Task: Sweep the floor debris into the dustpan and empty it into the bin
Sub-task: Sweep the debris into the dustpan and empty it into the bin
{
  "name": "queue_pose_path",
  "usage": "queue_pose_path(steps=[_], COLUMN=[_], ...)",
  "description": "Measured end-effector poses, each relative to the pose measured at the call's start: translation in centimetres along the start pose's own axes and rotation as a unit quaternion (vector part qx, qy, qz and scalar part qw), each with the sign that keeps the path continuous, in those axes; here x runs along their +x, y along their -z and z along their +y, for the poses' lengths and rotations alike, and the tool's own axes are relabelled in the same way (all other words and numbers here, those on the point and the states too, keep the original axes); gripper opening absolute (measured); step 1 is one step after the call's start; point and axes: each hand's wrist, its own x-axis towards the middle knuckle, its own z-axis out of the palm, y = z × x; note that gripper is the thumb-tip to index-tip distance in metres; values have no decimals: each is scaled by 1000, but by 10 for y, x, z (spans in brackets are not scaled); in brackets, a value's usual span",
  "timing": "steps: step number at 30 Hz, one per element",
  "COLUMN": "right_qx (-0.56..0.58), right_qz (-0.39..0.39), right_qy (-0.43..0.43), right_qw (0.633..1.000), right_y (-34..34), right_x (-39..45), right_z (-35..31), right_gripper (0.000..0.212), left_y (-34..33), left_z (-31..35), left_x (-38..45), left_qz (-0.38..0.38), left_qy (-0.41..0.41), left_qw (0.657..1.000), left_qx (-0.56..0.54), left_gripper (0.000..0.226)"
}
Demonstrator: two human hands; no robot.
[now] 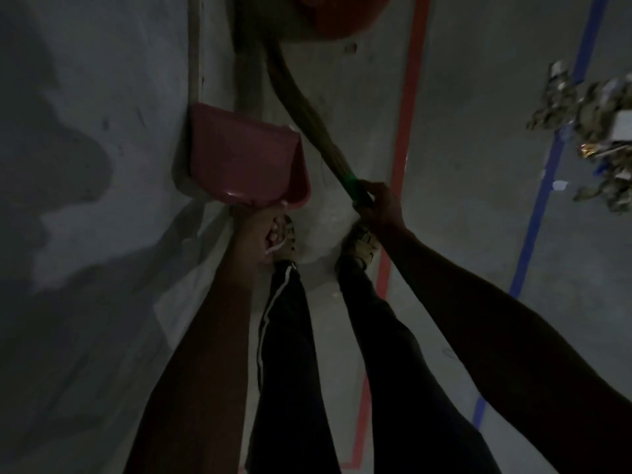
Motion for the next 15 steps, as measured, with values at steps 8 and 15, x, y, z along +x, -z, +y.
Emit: queue_pose_path(steps=[8,15], right_qx=[-76,-107], right_qz=[-84,63], right_qy=[-51,-78], right_qw=[992,989], right_y=[-74,-45], right_x=[68,47], right_z=[45,106], right_gripper=[48,52], left_y=[-3,1], left_z=[-69,-113], left_x=[94,112], left_qz=[28,33], left_qy=[36,69], left_qw=[998,990], left_qx=[51,118], left_gripper=[31,24])
